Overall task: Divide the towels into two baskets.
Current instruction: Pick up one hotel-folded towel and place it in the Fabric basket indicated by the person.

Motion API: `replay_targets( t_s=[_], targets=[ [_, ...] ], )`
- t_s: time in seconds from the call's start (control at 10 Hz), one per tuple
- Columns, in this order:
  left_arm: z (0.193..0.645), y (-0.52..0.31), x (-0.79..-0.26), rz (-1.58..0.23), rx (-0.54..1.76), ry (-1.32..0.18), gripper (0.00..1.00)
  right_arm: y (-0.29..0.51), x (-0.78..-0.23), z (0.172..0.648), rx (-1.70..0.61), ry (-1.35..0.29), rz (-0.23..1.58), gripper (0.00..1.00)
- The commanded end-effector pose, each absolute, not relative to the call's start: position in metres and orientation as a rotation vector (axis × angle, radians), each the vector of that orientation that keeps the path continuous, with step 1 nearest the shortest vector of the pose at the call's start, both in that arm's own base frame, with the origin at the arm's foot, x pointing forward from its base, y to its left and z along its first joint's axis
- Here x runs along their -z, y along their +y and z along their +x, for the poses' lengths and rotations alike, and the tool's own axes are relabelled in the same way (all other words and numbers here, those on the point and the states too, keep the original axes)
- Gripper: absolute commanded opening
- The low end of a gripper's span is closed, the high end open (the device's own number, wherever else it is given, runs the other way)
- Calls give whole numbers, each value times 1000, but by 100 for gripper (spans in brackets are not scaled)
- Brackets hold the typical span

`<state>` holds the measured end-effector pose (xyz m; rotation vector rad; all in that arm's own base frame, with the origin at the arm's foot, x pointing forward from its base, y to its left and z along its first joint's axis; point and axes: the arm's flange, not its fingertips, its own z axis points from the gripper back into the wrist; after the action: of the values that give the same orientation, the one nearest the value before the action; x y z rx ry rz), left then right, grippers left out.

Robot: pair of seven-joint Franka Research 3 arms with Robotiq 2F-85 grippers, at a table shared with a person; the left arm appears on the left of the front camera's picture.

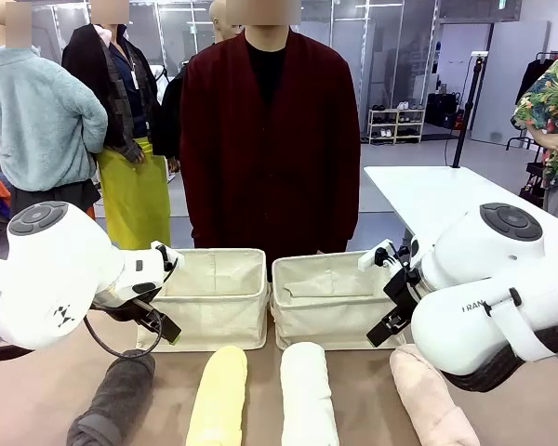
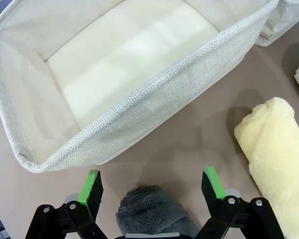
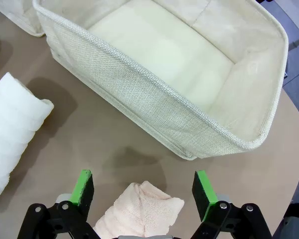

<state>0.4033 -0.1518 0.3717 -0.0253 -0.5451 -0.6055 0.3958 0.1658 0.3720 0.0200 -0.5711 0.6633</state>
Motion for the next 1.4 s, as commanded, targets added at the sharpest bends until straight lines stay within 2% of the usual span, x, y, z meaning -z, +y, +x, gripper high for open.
replay_targets(
  t_s=[0.0,0.4,0.6,0.9,1.0,1.1,1.3],
  targets=[
    [403,-152,-372,-25,605,-545,100,166,-372,396,-663,-571,20,100],
    [393,-145,-431,-161,646,-479,100,158,-439,388,-623,-513,155,100],
    [394,-129,-454,-382,690,-374,100,142,-461,387,-611,-469,304,100],
    [409,-73,-468,-782,722,-226,100,92,-479,395,-594,-339,741,100],
    [413,-42,-467,-941,746,-222,100,63,-486,396,-611,-312,959,100],
    [414,-9,-465,-1075,709,-257,100,31,-488,396,-593,-325,1090,100],
    [409,64,-465,-1182,627,-342,100,-55,-488,396,-483,-341,1227,100]
  ],
)
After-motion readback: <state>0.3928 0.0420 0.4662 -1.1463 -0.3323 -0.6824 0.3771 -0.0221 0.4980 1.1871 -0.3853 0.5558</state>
